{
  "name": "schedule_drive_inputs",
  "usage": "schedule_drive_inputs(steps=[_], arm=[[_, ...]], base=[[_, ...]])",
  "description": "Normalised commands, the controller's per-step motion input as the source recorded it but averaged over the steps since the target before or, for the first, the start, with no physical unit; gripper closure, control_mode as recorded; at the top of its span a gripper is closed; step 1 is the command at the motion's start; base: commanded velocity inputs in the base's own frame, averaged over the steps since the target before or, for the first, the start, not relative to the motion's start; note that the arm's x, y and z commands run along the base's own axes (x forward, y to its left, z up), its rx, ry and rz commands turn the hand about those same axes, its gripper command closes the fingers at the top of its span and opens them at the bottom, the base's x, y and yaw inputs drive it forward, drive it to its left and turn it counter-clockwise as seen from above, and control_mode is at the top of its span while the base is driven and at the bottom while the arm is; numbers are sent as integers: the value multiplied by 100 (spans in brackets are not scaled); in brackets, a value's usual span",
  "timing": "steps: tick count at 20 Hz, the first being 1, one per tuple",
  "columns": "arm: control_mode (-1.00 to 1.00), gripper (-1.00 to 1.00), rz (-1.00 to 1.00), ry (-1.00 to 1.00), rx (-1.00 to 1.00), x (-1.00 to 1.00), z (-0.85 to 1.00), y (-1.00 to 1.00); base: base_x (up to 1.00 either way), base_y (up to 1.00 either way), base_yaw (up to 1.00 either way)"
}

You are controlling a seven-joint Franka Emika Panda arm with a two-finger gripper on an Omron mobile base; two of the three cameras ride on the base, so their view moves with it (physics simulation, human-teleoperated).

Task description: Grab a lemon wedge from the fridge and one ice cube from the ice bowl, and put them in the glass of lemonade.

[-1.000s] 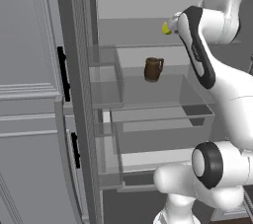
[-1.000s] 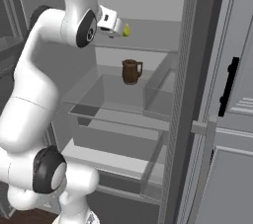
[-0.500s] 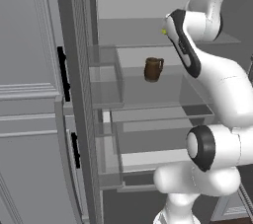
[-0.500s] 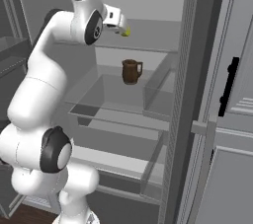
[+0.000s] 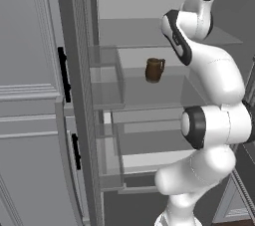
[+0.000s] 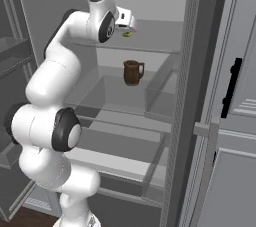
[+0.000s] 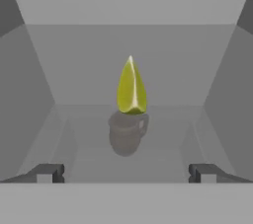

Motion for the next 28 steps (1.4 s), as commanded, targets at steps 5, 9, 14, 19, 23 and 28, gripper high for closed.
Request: schedule_drive_inputs(steps=[5, 9, 14, 19, 23, 28], arm=[[-100, -100, 0, 0, 0, 74, -8, -10], [-100, -100, 0, 0, 0, 80, -4, 0], [-100, -100, 0, 1, 0, 53, -8, 0], [-100, -100, 3, 4, 0, 2, 0, 0], [-100, -100, 2, 4, 0, -6, -2, 0], [-100, -100, 0, 1, 0, -9, -15, 0]], base=[[0, 0, 0], [0, 0, 0], [0, 0, 0], [0, 0, 0], [0, 0, 0], [0, 0, 0]])
